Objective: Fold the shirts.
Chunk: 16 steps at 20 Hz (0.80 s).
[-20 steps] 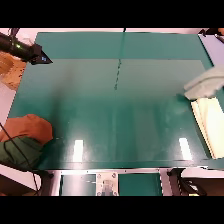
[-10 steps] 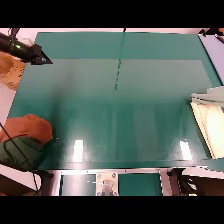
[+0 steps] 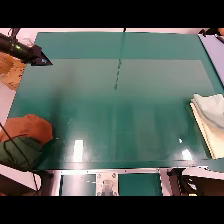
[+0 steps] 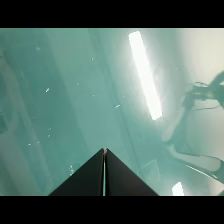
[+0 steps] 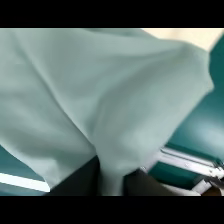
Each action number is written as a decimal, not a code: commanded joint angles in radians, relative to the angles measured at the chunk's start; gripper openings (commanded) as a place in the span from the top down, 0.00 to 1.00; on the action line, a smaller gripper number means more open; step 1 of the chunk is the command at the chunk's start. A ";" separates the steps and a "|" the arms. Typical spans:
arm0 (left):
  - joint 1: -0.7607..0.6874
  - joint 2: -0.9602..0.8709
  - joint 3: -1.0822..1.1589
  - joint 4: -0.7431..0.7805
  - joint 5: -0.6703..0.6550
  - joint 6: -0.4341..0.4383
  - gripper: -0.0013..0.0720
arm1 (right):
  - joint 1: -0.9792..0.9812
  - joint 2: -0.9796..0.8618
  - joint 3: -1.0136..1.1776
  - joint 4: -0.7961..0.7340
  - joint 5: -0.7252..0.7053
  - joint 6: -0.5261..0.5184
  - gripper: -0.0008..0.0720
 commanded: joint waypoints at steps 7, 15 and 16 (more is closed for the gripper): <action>0.000 0.003 0.000 0.000 0.002 -0.019 0.95 | 0.042 -0.006 -0.150 -0.050 -0.175 0.058 0.90; -0.001 0.052 -0.025 0.161 -0.127 -0.197 0.95 | 0.462 0.088 -0.027 0.268 -0.426 -0.151 0.96; -0.003 0.073 -0.072 0.161 -0.130 -0.216 0.95 | 0.529 0.113 -0.080 0.268 -0.439 -0.167 0.96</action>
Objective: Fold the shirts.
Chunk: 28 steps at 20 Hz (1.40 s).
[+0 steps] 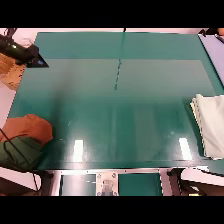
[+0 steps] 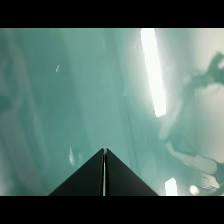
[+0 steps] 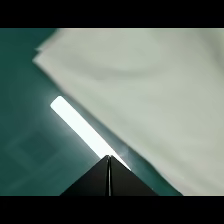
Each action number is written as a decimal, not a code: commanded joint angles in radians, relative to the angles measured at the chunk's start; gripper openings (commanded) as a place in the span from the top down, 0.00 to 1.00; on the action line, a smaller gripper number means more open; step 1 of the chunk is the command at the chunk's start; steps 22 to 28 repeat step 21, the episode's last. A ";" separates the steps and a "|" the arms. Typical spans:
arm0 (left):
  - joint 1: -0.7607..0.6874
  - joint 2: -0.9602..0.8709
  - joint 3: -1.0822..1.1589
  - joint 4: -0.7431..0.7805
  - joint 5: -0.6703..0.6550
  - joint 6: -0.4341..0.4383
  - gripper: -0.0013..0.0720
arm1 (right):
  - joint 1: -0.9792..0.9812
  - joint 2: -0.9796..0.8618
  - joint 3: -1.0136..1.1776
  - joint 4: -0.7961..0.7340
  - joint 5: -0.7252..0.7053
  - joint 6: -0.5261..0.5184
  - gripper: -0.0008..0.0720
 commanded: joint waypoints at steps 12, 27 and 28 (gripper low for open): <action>-0.235 0.638 -0.981 0.198 0.240 -0.129 0.94 | 0.722 0.381 -0.710 0.097 -0.285 -0.023 0.96; -0.235 0.645 -0.986 0.204 0.254 -0.128 0.94 | 0.734 0.380 -0.710 0.095 -0.276 -0.024 0.96; -0.235 0.645 -0.986 0.204 0.254 -0.128 0.94 | 0.734 0.380 -0.710 0.095 -0.276 -0.024 0.96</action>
